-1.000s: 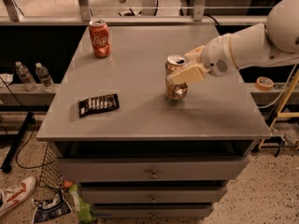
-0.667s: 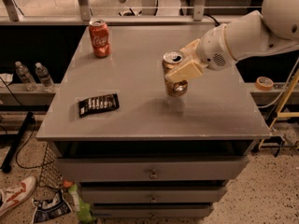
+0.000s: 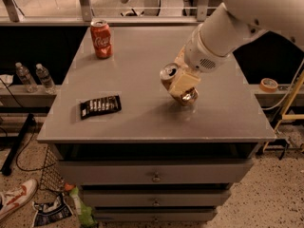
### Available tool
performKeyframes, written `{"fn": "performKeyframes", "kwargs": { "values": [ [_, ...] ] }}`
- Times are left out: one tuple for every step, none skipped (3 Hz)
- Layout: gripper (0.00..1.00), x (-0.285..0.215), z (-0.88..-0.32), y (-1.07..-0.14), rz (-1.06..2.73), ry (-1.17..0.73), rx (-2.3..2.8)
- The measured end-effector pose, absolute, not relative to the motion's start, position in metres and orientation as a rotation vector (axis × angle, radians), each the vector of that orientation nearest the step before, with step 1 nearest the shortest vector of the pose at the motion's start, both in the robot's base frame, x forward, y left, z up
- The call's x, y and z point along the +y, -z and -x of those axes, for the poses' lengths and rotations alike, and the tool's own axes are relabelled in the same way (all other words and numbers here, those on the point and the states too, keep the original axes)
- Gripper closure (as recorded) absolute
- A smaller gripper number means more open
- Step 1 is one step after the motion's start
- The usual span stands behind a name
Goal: Knock orange can over
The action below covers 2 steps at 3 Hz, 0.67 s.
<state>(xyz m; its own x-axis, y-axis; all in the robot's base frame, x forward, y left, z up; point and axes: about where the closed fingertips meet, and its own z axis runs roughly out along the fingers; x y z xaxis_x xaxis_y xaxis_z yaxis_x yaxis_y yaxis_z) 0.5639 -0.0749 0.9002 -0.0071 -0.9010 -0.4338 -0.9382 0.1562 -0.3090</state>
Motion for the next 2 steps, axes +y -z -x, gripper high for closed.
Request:
{"fn": "performKeyframes", "kwargs": {
  "values": [
    [1.0,-0.072,-0.557,-0.879,1.891,0.088,1.95],
    [1.0,-0.085,-0.557,-0.852,2.064,0.323,1.977]
  ]
}}
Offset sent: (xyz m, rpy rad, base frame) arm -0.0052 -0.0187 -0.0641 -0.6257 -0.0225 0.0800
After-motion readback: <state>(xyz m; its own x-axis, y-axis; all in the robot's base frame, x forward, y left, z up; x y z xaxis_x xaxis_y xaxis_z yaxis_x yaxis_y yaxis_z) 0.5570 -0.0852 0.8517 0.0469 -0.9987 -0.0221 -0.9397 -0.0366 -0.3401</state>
